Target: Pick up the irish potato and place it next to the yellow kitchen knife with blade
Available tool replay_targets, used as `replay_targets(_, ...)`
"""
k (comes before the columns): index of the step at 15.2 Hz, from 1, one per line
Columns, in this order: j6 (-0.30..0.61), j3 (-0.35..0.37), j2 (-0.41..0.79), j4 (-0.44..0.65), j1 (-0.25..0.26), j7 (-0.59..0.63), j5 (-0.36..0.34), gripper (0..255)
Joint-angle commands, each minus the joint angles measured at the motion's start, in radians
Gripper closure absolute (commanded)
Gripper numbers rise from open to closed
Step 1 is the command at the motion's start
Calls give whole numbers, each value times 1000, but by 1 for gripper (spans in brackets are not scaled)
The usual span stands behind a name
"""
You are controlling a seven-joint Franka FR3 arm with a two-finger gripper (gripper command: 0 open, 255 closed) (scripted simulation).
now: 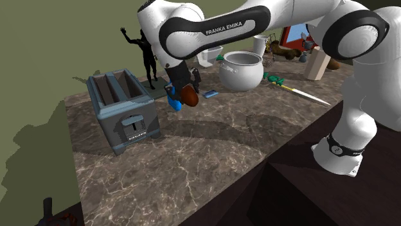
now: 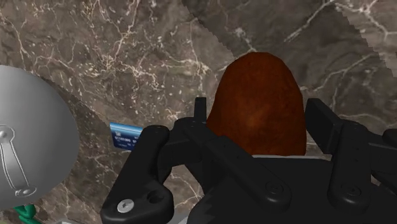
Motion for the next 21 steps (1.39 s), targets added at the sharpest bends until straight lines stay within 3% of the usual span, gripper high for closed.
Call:
replay_targets(1, -28, -1, -1, 28, -3, -5, -1, 255)
replay_targets(9, -132, -4, 11, 145, -10, -19, 0, 255)
replay_targets(14, 3, -31, -212, -203, -11, -53, -48, 255)
replay_targets(21, 114, -74, -444, -526, -39, -107, -121, 255)
